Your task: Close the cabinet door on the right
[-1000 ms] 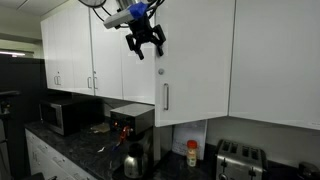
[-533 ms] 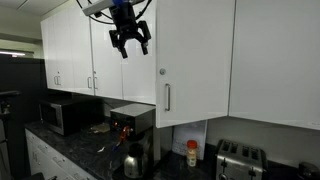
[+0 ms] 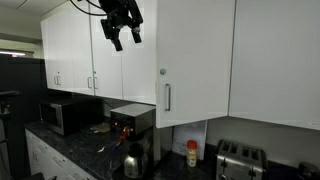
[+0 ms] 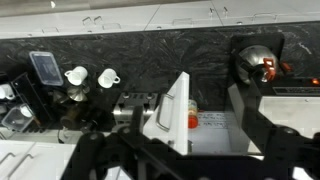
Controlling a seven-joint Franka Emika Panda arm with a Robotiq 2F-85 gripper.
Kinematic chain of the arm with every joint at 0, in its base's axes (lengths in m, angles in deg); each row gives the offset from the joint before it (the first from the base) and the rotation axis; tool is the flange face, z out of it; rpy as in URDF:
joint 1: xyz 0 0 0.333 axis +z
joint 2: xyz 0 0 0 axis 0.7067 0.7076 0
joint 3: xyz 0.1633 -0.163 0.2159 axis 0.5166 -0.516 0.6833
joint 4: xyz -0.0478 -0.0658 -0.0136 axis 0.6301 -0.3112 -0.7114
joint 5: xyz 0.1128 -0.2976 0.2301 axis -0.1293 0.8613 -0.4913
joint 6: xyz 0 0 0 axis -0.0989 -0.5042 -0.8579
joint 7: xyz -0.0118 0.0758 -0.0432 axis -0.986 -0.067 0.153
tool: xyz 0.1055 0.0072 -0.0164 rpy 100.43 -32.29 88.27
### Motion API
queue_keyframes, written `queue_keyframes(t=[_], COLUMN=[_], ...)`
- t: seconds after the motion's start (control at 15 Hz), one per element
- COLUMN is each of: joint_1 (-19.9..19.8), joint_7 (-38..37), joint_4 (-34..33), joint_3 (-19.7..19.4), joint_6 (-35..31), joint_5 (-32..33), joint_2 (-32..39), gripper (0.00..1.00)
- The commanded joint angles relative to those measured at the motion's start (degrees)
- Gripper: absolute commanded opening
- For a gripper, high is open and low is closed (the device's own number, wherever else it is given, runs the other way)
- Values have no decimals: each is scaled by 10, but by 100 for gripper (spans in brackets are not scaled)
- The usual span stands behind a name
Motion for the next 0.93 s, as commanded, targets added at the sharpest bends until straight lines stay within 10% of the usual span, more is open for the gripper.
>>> queue_keyframes(t=[0.0,0.87], joint_1=[-29,-64], joint_7=[-49,-100], joint_4=[-8,-85], joint_3=[-25,-97], joint_6=[-31,-197], joint_5=[30,-5], joint_2=[29,240], gripper=[100,100])
